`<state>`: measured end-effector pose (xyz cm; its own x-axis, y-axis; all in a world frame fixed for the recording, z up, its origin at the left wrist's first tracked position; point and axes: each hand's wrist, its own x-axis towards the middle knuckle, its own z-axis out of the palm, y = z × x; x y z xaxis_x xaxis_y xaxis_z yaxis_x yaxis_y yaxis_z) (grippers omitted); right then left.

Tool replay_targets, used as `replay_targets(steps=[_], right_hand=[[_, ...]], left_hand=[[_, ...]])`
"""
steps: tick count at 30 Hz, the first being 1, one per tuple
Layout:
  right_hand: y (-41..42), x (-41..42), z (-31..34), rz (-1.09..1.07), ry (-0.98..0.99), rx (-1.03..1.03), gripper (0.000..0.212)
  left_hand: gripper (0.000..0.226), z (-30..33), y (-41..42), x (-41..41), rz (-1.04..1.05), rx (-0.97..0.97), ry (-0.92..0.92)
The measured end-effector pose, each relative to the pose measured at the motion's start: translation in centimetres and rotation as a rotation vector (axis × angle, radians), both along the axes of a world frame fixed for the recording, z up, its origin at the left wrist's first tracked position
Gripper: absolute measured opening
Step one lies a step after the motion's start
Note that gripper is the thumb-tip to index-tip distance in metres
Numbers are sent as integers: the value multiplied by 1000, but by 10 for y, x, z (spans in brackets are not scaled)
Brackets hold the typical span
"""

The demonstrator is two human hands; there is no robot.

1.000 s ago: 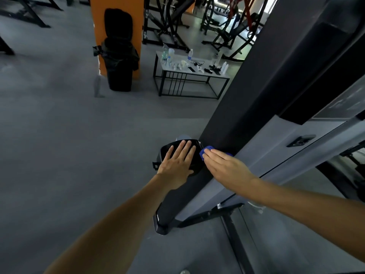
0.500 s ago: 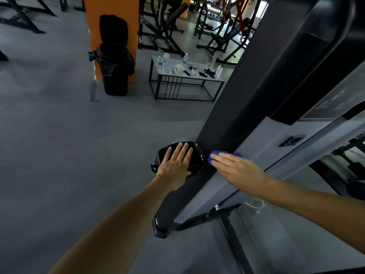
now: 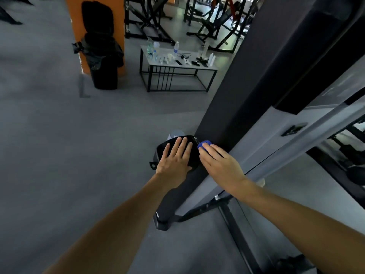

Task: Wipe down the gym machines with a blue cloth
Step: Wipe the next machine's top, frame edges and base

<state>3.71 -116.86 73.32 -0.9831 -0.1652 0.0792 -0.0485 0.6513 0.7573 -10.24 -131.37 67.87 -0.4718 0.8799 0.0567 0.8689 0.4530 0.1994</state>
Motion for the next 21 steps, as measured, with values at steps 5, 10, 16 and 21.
replay_targets(steps=[5, 10, 16, 21], right_hand=[[16, 13, 6, 130, -27, 52, 53], [30, 4, 8, 195, -41, 118, 54], [25, -4, 22, 201, 32, 67, 50], [31, -6, 90, 212, 389, -42, 52]], left_hand=[[82, -1, -1, 0, 1, -11, -6], [83, -5, -1, 1, 16, 25, 25], [85, -7, 1, -1, 33, -24, 41], [86, -13, 0, 1, 43, 63, 76]])
